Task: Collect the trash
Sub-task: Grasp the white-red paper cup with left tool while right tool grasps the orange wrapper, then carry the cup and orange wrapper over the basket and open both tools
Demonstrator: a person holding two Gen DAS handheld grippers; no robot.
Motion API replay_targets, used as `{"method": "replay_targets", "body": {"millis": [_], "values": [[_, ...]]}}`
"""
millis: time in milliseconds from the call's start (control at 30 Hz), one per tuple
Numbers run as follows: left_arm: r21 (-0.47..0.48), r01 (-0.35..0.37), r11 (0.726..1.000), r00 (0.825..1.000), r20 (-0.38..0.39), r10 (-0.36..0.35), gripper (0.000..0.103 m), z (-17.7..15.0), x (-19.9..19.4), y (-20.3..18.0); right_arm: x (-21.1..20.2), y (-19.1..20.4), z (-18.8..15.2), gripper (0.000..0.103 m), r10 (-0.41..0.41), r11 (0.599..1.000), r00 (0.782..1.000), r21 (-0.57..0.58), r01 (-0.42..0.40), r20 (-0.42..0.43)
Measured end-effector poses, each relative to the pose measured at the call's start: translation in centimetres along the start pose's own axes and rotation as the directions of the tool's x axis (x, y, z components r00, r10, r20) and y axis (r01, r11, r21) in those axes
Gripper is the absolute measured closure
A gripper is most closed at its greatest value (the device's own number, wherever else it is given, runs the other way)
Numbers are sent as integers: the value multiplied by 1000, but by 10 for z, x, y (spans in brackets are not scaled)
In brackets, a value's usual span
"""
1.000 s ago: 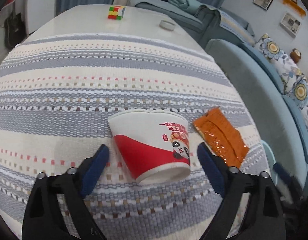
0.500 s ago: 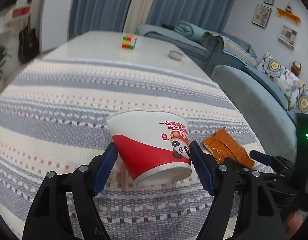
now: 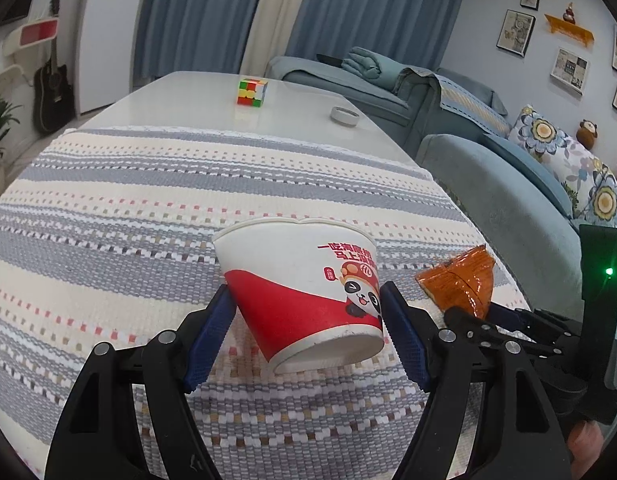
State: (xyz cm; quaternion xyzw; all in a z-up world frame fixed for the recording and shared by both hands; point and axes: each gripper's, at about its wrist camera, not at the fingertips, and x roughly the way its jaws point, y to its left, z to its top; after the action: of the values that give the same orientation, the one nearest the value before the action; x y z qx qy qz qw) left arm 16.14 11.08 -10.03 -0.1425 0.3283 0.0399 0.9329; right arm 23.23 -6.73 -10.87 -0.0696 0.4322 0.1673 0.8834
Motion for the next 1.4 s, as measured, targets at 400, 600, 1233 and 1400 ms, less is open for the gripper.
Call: {"method": "replay_targets", "body": {"millis": [400,600,1233,1400], "values": [[122,140,983,988,41,-146,31,15,-30,-47,-76,-47,-18,73,-12,993,984,116,-9,178],[226,280,933,956,23,-292,31,40,-63,-138,-162,-126,-33,73,-141,972,960,220,87,242],[342,497,798,839,-423,-341,31,-77,22,-330,-138,-309,-173,66,-203,756,968,606,250,-146],[333,536,775,808,-470,-357,27,-90,30,-331,-118,-314,-191,35,-155,716,975,661,224,-162]]}}
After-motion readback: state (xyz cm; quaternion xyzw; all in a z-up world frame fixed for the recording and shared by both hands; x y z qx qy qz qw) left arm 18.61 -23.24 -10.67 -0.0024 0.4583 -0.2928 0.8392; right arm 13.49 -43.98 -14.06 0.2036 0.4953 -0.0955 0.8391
